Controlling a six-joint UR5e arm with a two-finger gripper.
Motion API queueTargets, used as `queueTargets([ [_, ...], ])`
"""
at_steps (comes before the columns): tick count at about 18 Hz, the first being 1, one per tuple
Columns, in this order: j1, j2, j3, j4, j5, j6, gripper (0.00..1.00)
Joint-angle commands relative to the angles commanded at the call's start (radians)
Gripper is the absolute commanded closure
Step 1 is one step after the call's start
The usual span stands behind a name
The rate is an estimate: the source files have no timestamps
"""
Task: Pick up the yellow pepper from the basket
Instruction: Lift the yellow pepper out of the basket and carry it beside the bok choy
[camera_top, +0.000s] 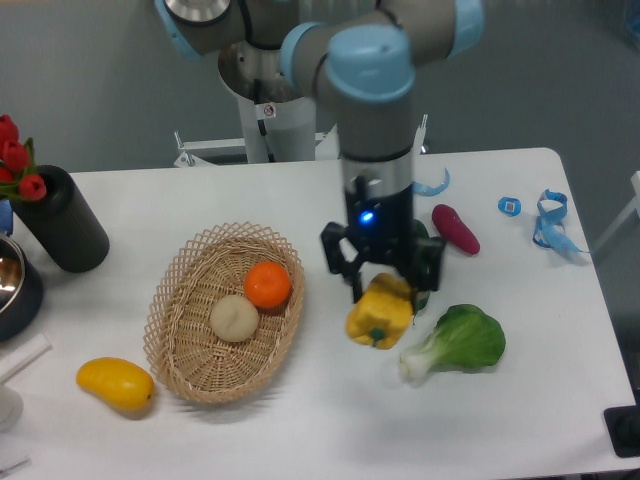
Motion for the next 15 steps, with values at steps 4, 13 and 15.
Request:
queueTargets([
  [4, 0.055, 0.011, 0.003, -0.017, 0.0, 0.06, 0.48],
  [13, 0.118, 0.015, 0.008, -0.055, -0.014, 0.137, 0.48],
  [15, 0.126, 0.015, 0.008, -0.055, -0.015, 0.137, 0.48],
])
